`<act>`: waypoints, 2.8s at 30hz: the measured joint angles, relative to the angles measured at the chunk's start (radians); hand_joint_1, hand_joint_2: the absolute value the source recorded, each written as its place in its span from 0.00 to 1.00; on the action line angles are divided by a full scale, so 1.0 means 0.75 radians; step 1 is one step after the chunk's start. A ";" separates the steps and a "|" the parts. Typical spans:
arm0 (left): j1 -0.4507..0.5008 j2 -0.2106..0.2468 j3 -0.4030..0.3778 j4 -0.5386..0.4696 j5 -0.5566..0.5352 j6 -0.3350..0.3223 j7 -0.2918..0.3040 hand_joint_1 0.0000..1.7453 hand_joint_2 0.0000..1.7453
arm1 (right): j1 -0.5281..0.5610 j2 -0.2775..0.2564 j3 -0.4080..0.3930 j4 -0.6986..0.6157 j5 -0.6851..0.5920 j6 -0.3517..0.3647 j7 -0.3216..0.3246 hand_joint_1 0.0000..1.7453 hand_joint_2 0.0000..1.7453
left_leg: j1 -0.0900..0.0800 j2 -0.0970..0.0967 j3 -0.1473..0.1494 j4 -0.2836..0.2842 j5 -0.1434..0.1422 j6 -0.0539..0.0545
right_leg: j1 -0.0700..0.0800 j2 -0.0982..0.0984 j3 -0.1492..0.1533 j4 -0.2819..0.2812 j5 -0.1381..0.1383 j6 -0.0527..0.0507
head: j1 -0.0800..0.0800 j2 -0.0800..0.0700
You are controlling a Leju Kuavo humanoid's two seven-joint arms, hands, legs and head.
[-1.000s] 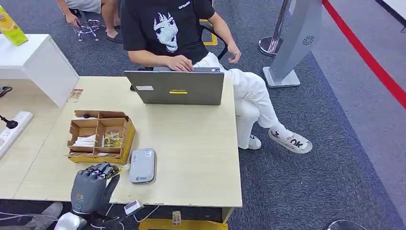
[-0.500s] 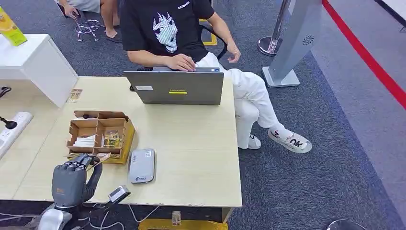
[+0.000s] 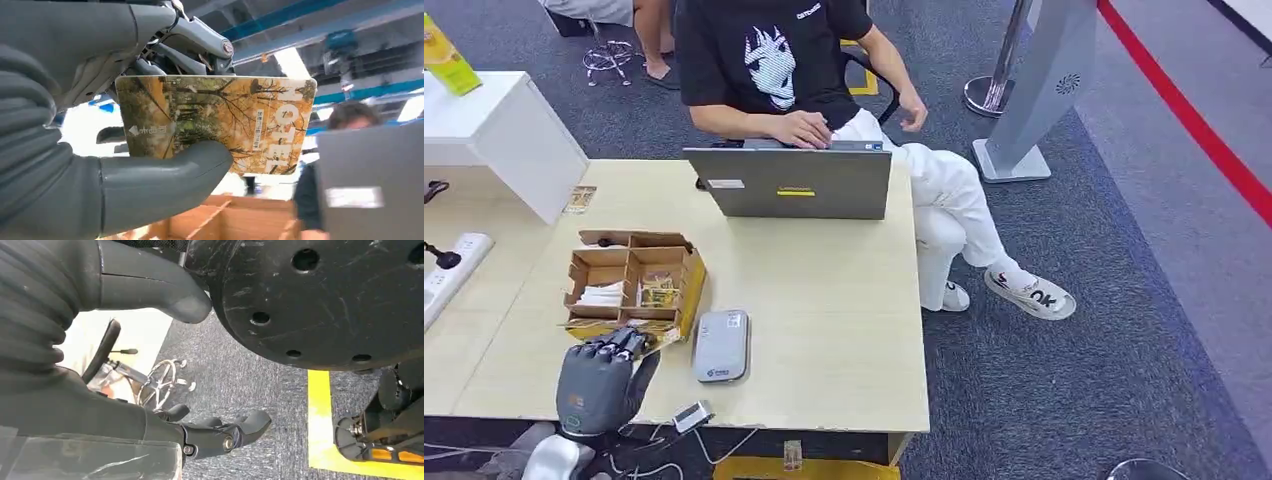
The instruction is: Pass the card to the sensor for recognition and then transmit it.
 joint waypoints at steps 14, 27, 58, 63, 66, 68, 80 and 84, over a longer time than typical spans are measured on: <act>-0.081 -0.008 0.067 0.143 0.039 0.001 -0.004 1.00 1.00 | -0.001 0.000 0.001 0.000 0.003 0.003 0.002 0.00 1.00 | 0.000 0.000 0.000 0.000 0.000 0.000 | 0.000 0.001 0.002 0.000 0.000 0.000 | 0.000 0.000; -0.088 -0.010 0.076 0.166 0.039 0.001 -0.005 1.00 1.00 | 0.000 0.000 0.001 0.000 0.004 0.003 0.002 0.00 1.00 | 0.000 0.000 0.000 0.000 0.000 0.000 | 0.000 0.001 -0.001 0.000 0.000 0.000 | 0.000 0.000; -0.901 0.296 0.003 0.610 0.270 -0.056 0.105 1.00 1.00 | -0.025 -0.049 0.048 -0.010 0.070 0.032 0.026 0.00 1.00 | 0.002 0.001 -0.005 0.000 0.010 -0.003 | 0.003 0.002 -0.008 0.003 0.009 -0.005 | 0.001 0.000; -0.903 0.300 0.003 0.611 0.271 -0.056 0.105 1.00 1.00 | -0.025 -0.049 0.051 -0.011 0.068 0.032 0.026 0.00 1.00 | 0.002 0.001 -0.005 0.000 0.009 -0.003 | 0.003 0.002 -0.008 0.003 0.009 -0.005 | 0.001 0.000; -0.903 0.303 0.003 0.611 0.270 -0.056 0.105 1.00 1.00 | -0.025 -0.049 0.051 -0.011 0.068 0.032 0.026 0.00 1.00 | 0.002 0.001 -0.005 0.000 0.009 -0.003 | 0.003 0.002 -0.009 0.003 0.009 -0.005 | 0.001 0.000; -0.903 0.303 0.002 0.612 0.270 -0.056 0.105 1.00 1.00 | -0.025 -0.049 0.052 -0.011 0.068 0.031 0.026 0.00 1.00 | 0.002 0.001 -0.005 0.000 0.009 -0.003 | 0.003 0.002 -0.009 0.003 0.009 -0.005 | 0.001 0.000; -0.903 0.303 0.002 0.619 0.270 -0.054 0.105 1.00 1.00 | -0.025 -0.049 0.059 -0.012 0.068 0.032 0.026 0.00 1.00 | 0.002 0.003 -0.007 0.000 0.009 -0.002 | 0.002 0.004 -0.011 0.003 0.009 -0.005 | 0.001 0.000; -0.903 0.303 0.001 0.618 0.274 -0.047 0.105 1.00 1.00 | -0.025 -0.049 0.060 -0.012 0.068 0.029 0.026 0.00 1.00 | 0.002 0.004 -0.007 0.001 0.009 -0.002 | 0.002 0.005 -0.012 0.003 0.009 -0.005 | 0.001 0.000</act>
